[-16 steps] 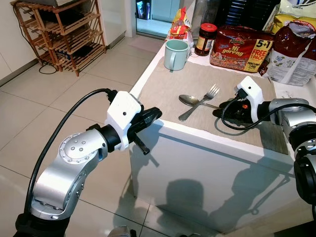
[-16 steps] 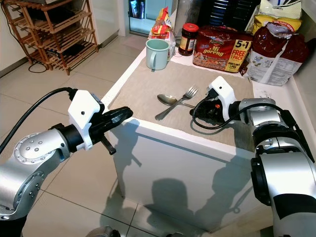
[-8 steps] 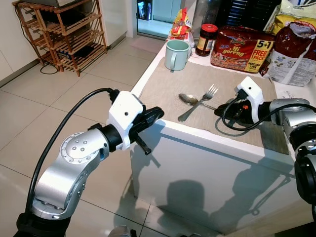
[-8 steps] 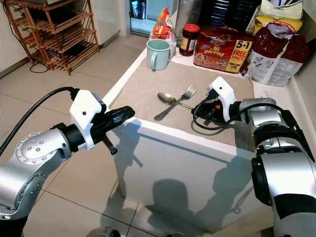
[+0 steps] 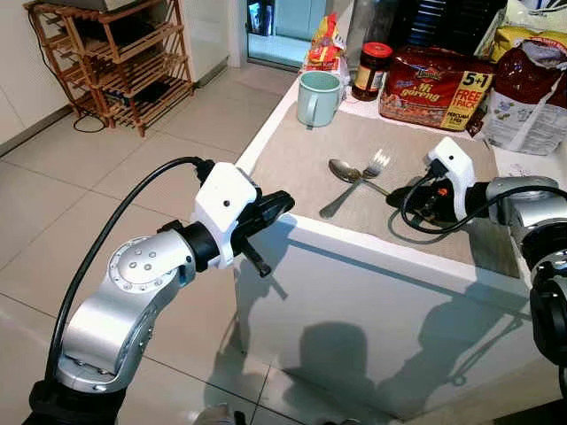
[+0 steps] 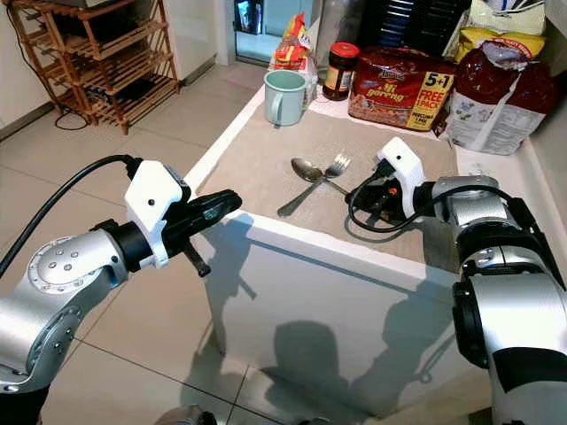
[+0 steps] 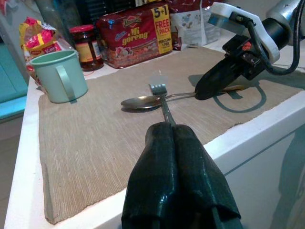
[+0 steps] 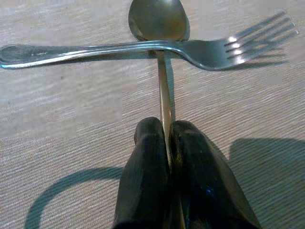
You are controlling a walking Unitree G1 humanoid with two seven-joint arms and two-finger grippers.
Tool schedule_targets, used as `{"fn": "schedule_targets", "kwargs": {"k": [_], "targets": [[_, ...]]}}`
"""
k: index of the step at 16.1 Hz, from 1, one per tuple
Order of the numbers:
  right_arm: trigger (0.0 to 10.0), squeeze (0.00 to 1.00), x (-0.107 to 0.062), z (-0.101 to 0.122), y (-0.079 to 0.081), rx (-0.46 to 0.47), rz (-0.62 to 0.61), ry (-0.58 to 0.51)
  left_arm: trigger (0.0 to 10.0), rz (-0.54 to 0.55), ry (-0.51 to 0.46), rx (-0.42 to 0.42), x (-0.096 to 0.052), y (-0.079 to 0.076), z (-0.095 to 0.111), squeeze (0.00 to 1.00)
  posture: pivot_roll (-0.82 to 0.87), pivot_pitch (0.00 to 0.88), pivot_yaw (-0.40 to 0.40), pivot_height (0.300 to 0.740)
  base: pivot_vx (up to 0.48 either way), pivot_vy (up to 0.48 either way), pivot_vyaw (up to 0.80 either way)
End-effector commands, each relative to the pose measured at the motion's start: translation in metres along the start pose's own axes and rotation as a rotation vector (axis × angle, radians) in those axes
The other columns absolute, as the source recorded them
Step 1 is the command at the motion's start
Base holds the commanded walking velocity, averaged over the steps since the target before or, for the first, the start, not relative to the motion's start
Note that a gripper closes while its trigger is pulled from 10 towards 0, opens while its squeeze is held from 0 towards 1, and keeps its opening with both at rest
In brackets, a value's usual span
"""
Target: Setting the table
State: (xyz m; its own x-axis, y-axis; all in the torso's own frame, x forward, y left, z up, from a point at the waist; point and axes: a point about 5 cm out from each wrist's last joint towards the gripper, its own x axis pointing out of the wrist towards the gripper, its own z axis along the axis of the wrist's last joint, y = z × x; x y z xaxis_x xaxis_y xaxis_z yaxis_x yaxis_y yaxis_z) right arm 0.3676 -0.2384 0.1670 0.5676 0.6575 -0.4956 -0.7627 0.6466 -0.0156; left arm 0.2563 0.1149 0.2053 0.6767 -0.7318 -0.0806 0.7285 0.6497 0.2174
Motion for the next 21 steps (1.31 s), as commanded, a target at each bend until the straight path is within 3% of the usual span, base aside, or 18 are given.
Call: {"fn": "schedule_targets", "kwargs": {"k": [1,8,16,18,21], "targets": [[0.0,0.00,-0.015,0.015,-0.009,-0.013,-0.040,-0.078,10.0,-0.028,-0.011,0.025,0.003,-0.001,0.005,0.00,0.12,0.000,-0.049,0.740,0.000,0.000,0.00],[0.0,0.00,-0.034,0.026,-0.019,-0.026,-0.099,-0.157,10.0,-0.036,-0.017,0.027,0.005,-0.001,0.006,0.00,0.11,0.000,-0.036,0.740,0.000,0.000,0.00],[0.0,0.00,-0.047,0.013,-0.040,-0.089,-0.509,-0.037,10.0,-0.051,-0.020,0.025,0.010,-0.002,0.005,0.00,0.10,0.000,-0.024,0.740,0.000,0.000,0.00],[0.0,0.00,-0.054,0.025,-0.047,-0.086,-0.645,-0.139,10.0,-0.003,-0.038,0.031,0.012,0.004,0.007,0.00,0.10,0.000,-0.021,0.740,0.000,0.000,0.00],[0.0,0.00,-0.061,0.055,-0.046,-0.015,-0.642,-0.459,10.0,0.242,-0.070,0.011,0.021,0.020,0.005,0.00,0.10,0.000,-0.035,0.740,0.000,0.000,0.00]]}}
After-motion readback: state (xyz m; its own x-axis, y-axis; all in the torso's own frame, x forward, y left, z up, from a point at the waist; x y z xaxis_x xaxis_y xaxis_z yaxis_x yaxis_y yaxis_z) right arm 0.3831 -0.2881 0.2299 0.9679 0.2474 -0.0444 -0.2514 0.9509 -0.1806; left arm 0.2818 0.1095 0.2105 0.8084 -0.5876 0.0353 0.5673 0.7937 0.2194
